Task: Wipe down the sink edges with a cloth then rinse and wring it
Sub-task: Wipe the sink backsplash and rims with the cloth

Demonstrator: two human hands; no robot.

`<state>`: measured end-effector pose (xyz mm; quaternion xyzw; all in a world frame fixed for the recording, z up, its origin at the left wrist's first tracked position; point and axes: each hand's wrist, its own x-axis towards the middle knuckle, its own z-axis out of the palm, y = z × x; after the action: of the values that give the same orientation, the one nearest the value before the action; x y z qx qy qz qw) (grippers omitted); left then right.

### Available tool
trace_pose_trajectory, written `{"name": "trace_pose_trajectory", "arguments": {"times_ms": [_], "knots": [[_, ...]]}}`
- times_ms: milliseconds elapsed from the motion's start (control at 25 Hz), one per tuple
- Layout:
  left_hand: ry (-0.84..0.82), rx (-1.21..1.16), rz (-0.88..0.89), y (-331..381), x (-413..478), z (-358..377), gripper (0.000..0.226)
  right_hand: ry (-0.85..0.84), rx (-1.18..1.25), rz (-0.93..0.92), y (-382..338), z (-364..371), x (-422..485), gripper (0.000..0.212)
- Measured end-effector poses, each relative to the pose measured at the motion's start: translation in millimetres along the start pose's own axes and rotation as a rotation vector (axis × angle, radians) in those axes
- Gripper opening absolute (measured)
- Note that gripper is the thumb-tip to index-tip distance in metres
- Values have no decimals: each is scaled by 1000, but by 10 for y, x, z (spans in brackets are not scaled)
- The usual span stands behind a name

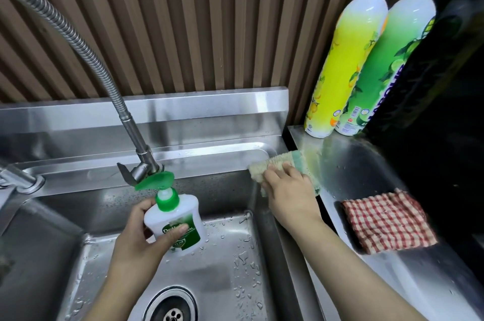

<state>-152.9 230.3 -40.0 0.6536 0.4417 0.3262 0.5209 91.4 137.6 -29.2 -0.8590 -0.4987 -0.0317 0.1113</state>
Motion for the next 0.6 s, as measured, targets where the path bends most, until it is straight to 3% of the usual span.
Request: {"name": "trace_pose_trajectory", "arguments": {"times_ms": [40, 120, 240, 320, 400, 480, 520, 600], "knots": [[-1, 4, 0, -5, 8, -17, 57, 23, 83, 21, 29, -78, 38, 29], [17, -9, -2, -40, 34, -66, 60, -1, 482, 190, 108, -301, 229, 18], [50, -27, 9, -56, 53, -149, 60, 392, 1133, 465, 94, -571, 587, 18], [77, -13, 29, -86, 49, -213, 56, 554, 1208, 358, -67, -516, 776, 14], [94, -9, 44, -73, 59, -248, 58, 383, 979, 121, -149, -267, 927, 32], [106, -14, 50, -83, 83, -261, 59, 181, 330, -73, -33, 21, 1077, 49], [115, -13, 49, -101, 81, -268, 61, 213, 98, -137, 23, 144, 1136, 52], [134, -8, 42, -146, 65, -283, 64, 368, -93, -240, -58, 225, 1203, 56]]}}
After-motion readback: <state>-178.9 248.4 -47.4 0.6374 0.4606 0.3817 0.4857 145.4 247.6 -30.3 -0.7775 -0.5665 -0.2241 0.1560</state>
